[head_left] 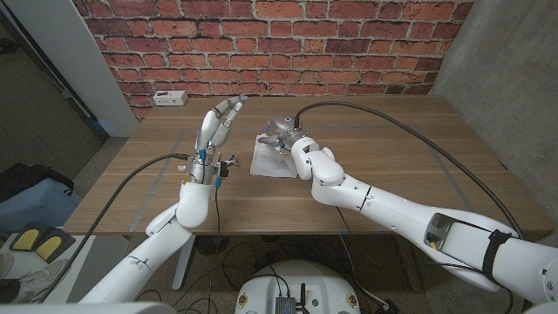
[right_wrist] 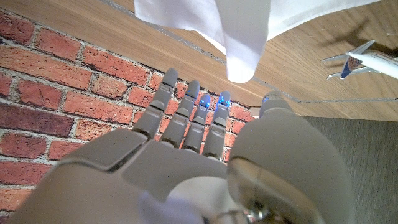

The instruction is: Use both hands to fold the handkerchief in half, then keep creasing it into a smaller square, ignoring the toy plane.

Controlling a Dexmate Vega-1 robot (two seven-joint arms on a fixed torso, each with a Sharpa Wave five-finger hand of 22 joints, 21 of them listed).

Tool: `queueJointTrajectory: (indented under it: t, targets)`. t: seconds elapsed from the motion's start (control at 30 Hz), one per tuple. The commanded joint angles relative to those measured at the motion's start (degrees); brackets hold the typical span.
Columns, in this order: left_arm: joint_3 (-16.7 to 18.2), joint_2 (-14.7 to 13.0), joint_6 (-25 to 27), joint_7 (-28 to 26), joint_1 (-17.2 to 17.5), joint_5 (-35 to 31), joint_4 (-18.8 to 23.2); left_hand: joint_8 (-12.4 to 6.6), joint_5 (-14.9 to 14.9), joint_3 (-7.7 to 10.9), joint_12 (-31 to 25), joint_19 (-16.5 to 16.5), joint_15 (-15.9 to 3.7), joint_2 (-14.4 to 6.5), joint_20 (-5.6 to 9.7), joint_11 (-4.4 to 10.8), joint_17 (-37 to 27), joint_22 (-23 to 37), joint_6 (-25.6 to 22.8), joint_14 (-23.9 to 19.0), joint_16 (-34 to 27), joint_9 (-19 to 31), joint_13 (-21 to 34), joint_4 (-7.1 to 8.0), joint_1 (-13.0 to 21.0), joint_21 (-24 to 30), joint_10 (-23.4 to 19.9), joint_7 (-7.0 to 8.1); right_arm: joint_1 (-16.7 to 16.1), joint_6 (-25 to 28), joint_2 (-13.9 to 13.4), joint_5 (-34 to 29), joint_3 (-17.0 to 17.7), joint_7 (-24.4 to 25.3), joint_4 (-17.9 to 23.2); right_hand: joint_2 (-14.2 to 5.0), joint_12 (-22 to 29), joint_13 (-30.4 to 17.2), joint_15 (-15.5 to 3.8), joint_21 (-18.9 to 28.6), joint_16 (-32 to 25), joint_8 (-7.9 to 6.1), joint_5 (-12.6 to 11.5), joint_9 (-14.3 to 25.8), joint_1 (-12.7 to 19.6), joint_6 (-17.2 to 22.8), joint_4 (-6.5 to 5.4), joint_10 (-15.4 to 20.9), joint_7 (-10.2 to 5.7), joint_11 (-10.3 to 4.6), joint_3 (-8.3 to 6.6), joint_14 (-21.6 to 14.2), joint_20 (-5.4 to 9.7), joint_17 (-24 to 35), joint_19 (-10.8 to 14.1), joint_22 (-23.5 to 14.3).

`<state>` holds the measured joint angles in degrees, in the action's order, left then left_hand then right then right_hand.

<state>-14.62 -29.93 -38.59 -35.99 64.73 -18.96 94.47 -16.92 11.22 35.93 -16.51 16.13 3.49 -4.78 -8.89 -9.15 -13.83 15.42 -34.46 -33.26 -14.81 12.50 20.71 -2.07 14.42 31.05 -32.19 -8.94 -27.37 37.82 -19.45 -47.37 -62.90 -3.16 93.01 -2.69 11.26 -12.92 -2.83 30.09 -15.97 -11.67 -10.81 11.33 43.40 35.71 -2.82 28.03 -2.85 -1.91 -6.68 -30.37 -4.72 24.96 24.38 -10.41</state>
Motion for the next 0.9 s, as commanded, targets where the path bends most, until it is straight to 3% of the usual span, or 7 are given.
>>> queueJointTrajectory:
  t: [0.03, 0.2, 0.4, 0.63, 0.73, 0.9]
  targets:
    - [0.4, 0.2, -0.1, 0.3, 0.0, -0.1, -0.3, 0.1, -0.1, 0.22, 0.1, -0.2, 0.51, -0.2, 0.02, -0.55, 0.2, -0.1, -0.6, -0.4, 0.1, -0.1, 0.0, -0.52, -0.2, -0.2, -0.4, -0.1, 2.0, 1.3, 1.2, -0.3, -2.7, -1.0, -2.3, 0.08, 0.5, -0.2, -2.79, 0.0, -0.6, -0.4, 0.0, 0.3, -0.8, 0.7, -0.19, 0.2, 0.21, 0.21, 0.35, -0.9, -0.15, 0.1, 0.6, -0.2]
    - [0.6, 0.1, 0.0, 0.5, 0.1, 0.1, -0.2, 0.13, -0.1, 0.26, 0.2, -0.3, 0.84, -0.2, -0.07, -0.66, 0.4, -0.2, -1.0, -0.5, 0.2, -0.1, -0.2, -0.74, -0.2, -0.3, -0.7, -0.2, 3.3, 1.6, 2.4, -1.6, -4.7, -0.8, -4.9, 0.13, 0.6, -0.2, -3.06, 0.1, -0.9, -0.45, -0.1, 0.3, -0.9, 0.9, -0.04, 0.4, 0.26, 0.22, 0.45, -1.4, -0.22, 0.1, 0.8, -0.2]
    - [0.8, 0.0, 0.0, 0.6, 0.3, 0.2, -0.1, 0.04, -0.2, 0.3, 0.0, -0.4, 1.17, -0.2, -0.09, -0.95, 0.7, -0.3, -1.9, -0.6, 0.3, -0.2, -0.3, -1.0, -0.3, -0.3, -1.4, 0.04, 4.2, 2.7, 3.9, -3.0, -6.2, 0.3, -8.0, -0.39, 0.9, -0.2, -3.42, 0.2, -1.3, -0.8, -0.6, 0.3, 1.3, 2.0, 1.64, 1.2, 0.21, -0.28, -0.38, -2.1, 0.05, 0.1, 1.7, -0.2]
    - [0.8, -0.1, 0.0, 1.0, 0.1, 0.4, -0.3, -0.03, -0.4, 0.34, -0.2, -0.4, 0.72, -0.2, -0.07, -0.23, 1.1, -0.6, -3.0, -1.4, 0.2, -0.3, -0.4, -1.44, -0.4, -0.3, -2.5, 0.96, 4.4, 3.5, 5.8, -4.1, -7.3, 4.8, -12.3, -1.94, 1.6, -0.2, -4.21, 0.5, -2.1, -1.69, -1.3, 0.3, 5.8, 5.1, 4.75, 3.6, -0.02, -1.31, -2.39, -3.9, 0.78, -0.3, 3.1, -0.2]
    - [0.8, -0.1, 0.1, 1.3, 0.0, 0.5, -0.2, 0.04, -0.6, 0.31, -0.5, -0.5, -0.15, -0.1, -0.02, 0.89, 1.2, -0.7, -3.5, -2.0, 0.0, -0.4, -0.5, -1.68, -0.6, -0.2, -3.4, 1.77, 3.9, 3.5, 6.2, -4.2, -7.2, 8.3, -13.7, -4.27, 2.5, -0.1, -5.5, 0.7, -2.9, -3.49, -1.4, 0.4, 9.8, 10.8, 7.45, 7.1, -0.33, -1.63, -4.79, -6.4, 1.9, -0.7, 4.2, -0.2]
    - [0.7, -0.1, -0.1, 1.3, -0.1, 0.7, -0.5, 0.01, -0.8, 0.26, -0.4, -0.5, -0.63, -0.1, 0.17, 1.2, 1.3, -0.9, -4.1, -2.3, -0.1, -0.4, -0.6, -1.81, -0.9, -0.2, -3.6, 2.37, 4.0, 3.7, 6.3, -5.2, -8.1, 11.3, -15.3, -3.35, 3.2, -0.1, -6.19, 0.9, -3.6, -4.44, -1.1, 0.4, 12.6, 14.0, 10.09, 10.1, -0.15, -2.35, -5.73, -8.7, 2.21, -1.2, 5.0, -0.2]
